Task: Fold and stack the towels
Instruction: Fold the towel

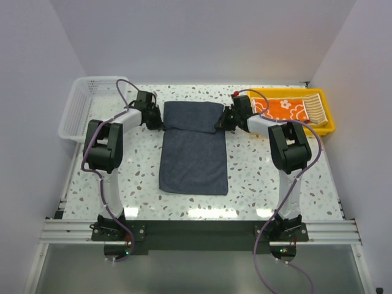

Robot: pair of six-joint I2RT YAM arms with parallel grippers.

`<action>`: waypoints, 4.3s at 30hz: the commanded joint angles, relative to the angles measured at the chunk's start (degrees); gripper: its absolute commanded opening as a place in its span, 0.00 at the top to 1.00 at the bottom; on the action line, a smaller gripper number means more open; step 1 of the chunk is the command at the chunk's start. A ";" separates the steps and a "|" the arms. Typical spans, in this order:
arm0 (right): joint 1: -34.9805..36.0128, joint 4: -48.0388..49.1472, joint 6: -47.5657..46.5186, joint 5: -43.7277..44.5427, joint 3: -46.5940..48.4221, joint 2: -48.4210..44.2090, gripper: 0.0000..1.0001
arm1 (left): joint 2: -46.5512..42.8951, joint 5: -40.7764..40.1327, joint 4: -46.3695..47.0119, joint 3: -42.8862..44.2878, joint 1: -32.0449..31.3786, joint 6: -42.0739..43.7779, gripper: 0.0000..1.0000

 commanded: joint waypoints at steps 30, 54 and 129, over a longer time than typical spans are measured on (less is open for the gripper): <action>-0.80 0.09 -1.98 2.74 1.55 -2.52 0.37 | -5.03 -0.57 -4.43 4.36 0.18 2.83 1.00; -0.80 6.25 -5.31 -7.63 0.58 -1.72 0.69 | -4.50 -0.48 -4.35 3.83 0.18 3.10 1.00; 5.44 -45.35 -4.52 -6.58 -20.59 -45.58 1.00 | -51.08 0.58 -28.60 -27.73 -4.92 -3.58 1.00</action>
